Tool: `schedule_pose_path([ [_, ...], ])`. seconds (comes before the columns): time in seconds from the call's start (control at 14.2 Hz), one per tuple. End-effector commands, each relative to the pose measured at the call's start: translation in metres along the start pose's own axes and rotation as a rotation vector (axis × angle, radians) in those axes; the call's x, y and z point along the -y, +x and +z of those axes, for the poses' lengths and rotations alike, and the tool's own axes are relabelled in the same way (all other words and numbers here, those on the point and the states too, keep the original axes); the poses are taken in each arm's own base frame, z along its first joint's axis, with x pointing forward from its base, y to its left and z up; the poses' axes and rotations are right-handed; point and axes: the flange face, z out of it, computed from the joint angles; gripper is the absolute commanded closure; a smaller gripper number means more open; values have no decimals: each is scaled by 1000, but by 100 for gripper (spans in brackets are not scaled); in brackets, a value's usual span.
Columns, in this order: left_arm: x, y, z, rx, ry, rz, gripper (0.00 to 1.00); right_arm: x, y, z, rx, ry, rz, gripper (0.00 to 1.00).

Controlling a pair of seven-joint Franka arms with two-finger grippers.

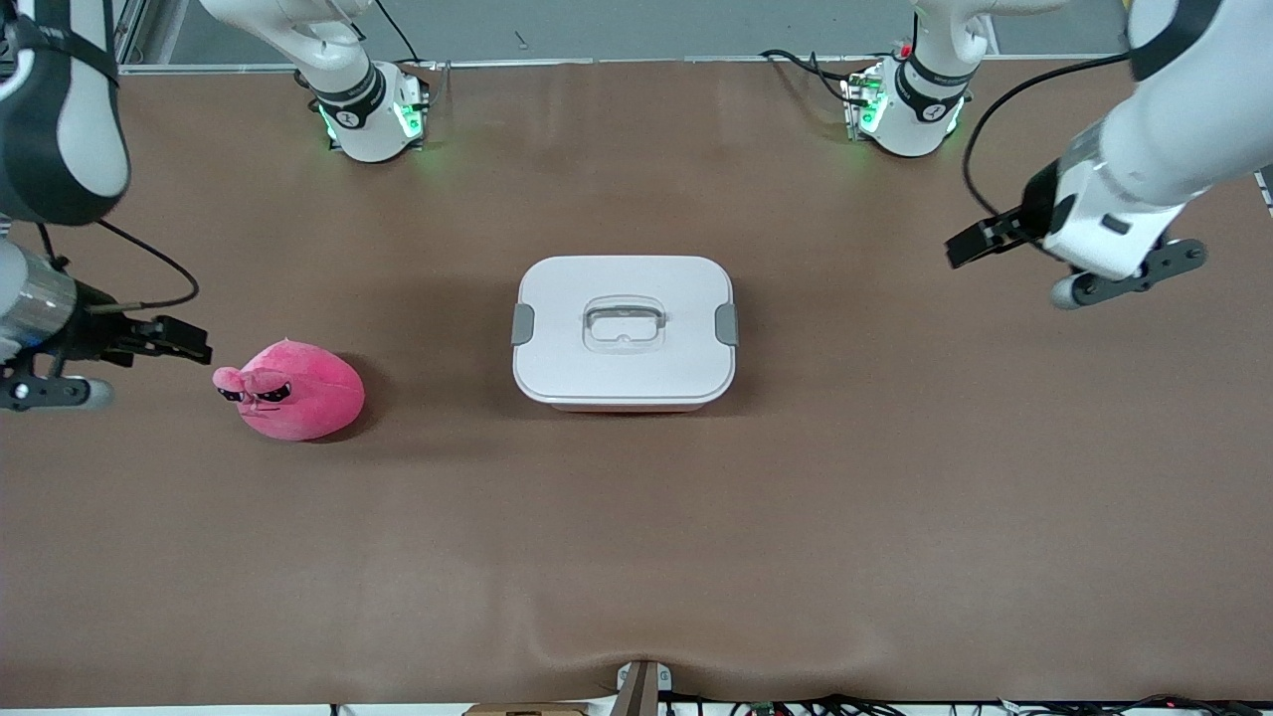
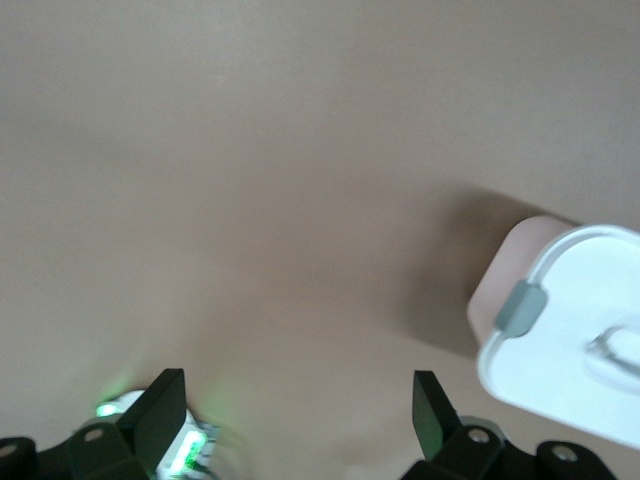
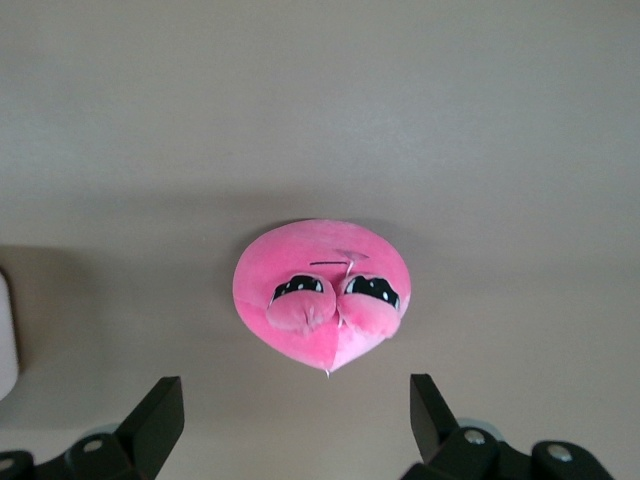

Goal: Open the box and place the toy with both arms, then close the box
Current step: 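Move the right gripper to the pink plush while the left gripper reaches the box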

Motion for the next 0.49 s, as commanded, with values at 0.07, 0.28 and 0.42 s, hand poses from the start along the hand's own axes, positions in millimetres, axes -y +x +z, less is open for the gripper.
schedule_pose_path([
  [0.07,-46,-21,16,-2,-10,-93,0,6,11,59,43,3,-36,0],
  [0.28,-74,-42,40,-9,-13,-162,0,17,5,102,38,0,-54,2],
  [0.42,-98,-63,54,-20,-24,-237,0,17,0,119,49,0,-55,6],
])
